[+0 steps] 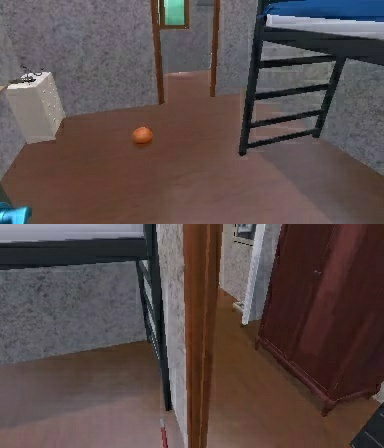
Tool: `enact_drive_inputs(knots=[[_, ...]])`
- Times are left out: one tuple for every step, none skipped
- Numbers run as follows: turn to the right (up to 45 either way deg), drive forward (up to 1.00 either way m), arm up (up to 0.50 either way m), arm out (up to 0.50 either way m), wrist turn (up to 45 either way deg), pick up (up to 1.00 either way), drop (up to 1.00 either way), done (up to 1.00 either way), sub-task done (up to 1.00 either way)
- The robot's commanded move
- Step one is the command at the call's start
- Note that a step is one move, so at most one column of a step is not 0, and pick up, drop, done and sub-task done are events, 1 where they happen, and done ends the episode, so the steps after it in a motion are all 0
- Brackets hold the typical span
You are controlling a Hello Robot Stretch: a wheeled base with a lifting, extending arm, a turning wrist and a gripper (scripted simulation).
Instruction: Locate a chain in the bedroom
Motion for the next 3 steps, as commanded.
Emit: enact_drive_inputs(knots=[[0.0, 0.80, 0.00, 0.00, 0.0, 0.00, 0.00, 0.00, 0.00], [-45.0, 0.00, 0.00, 0.00, 0.0, 0.00, 0.00, 0.00, 0.00], [-9.0, 0.00, 0.00, 0.00, 0.0, 0.00, 0.00, 0.00, 0.00]])
